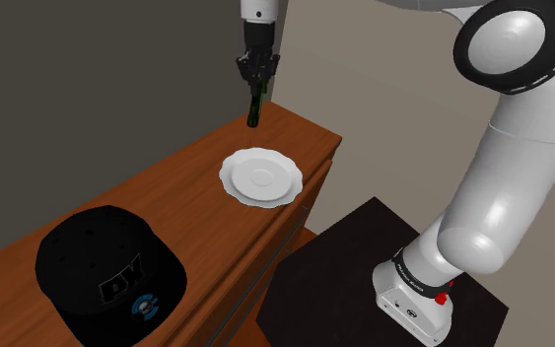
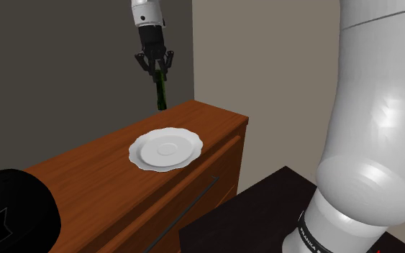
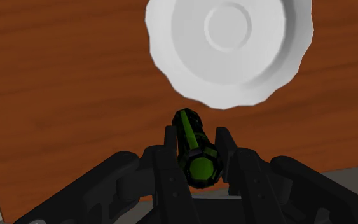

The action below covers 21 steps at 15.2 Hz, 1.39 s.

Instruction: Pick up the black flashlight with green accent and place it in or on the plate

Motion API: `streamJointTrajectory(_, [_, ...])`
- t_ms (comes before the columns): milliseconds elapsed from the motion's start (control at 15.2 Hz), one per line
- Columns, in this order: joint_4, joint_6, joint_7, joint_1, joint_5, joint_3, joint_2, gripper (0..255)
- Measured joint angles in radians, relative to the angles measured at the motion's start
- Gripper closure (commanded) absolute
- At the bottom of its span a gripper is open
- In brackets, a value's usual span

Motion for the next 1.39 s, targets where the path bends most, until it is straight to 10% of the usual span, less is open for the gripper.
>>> streamJointTrajectory(726, [-0.38,0.018,0.09,0.046,0.082,0.052,-0.372,255])
streamJointTrajectory(1386, [-0.524,0.135,0.093,0.052,0.091,0.058,-0.398,255])
